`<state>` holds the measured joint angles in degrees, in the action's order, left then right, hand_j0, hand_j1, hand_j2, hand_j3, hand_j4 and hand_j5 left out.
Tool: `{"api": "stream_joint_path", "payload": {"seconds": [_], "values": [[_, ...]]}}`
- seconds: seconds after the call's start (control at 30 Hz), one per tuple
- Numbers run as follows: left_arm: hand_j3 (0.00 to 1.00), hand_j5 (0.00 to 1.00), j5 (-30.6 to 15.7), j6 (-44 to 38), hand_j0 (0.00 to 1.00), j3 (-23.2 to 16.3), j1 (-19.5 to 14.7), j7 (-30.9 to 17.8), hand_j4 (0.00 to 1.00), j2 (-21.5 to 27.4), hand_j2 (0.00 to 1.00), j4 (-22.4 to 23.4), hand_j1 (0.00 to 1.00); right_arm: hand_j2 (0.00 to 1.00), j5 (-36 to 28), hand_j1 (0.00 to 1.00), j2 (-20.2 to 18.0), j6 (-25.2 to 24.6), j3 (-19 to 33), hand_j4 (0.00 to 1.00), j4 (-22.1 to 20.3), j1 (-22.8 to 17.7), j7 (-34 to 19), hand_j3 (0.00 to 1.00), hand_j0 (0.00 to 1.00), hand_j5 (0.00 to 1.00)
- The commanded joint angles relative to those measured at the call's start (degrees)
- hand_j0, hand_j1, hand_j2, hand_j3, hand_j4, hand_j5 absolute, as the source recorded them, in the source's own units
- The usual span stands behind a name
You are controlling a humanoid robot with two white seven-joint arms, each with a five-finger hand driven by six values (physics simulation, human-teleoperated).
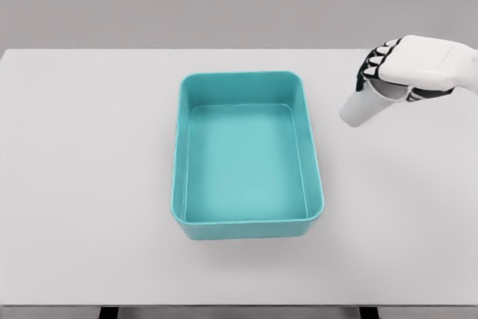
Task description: Put the paper cup into the basket with your right arm
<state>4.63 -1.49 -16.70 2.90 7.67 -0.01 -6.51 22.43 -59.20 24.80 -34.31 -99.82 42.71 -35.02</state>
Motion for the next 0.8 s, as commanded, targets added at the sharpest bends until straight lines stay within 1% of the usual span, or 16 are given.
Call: {"api": "stream_joint_path", "payload": {"seconds": [0.0, 0.07, 0.17, 0.27, 0.47, 0.67, 0.77], "values": [[1.00, 1.00, 0.03, 0.00, 1.00, 0.01, -0.09, -0.02, 1.00, 0.01, 1.00, 0.00, 1.00, 0.65, -0.11, 0.65, 0.93, -0.10, 0.03, 0.65, -0.02, 0.09, 0.02, 0.65, 0.65, 0.65], [1.00, 1.00, 0.03, 0.00, 1.00, 0.01, -0.09, 0.07, 1.00, 0.01, 1.00, 0.00, 1.00, 0.65, -0.11, 0.65, 2.42, -0.10, -0.06, 0.65, 0.07, 0.97, 0.02, 0.65, 0.65, 0.65], [1.00, 1.00, 0.03, 0.00, 1.00, 0.01, -0.09, 0.07, 1.00, 0.01, 1.00, 0.00, 1.00, 0.65, -0.11, 0.65, 3.56, -0.19, -0.06, 0.65, 0.07, 1.49, 0.02, 0.65, 0.65, 0.65], [1.00, 1.00, 0.03, 0.00, 1.00, 0.01, -0.09, -0.02, 1.00, 0.01, 1.00, 0.00, 1.00, 0.64, 0.33, 0.64, 6.64, -0.19, -0.41, 0.64, 0.24, 2.29, 0.02, 0.64, 0.64, 0.64], [1.00, 1.00, 0.03, 0.00, 1.00, 0.01, -0.09, 0.07, 1.00, 0.01, 1.00, 0.00, 1.00, 0.64, 0.51, 0.64, 9.98, -0.28, -1.29, 0.64, 0.42, 3.25, 0.02, 0.64, 0.64, 0.64], [1.00, 1.00, -0.06, 0.00, 1.00, 0.01, -0.09, 0.07, 1.00, 0.01, 1.00, 0.00, 1.00, 0.64, 1.21, 0.64, 13.67, -1.51, -5.60, 0.64, 0.51, 6.42, 0.02, 0.64, 0.64, 0.64], [1.00, 1.00, 0.03, 0.00, 1.00, 0.01, -0.09, 0.07, 1.00, 0.01, 1.00, 0.00, 1.00, 0.64, 1.56, 0.64, 16.05, -1.60, -8.76, 0.64, 1.56, 8.44, 0.02, 0.64, 0.64, 0.64]]}}
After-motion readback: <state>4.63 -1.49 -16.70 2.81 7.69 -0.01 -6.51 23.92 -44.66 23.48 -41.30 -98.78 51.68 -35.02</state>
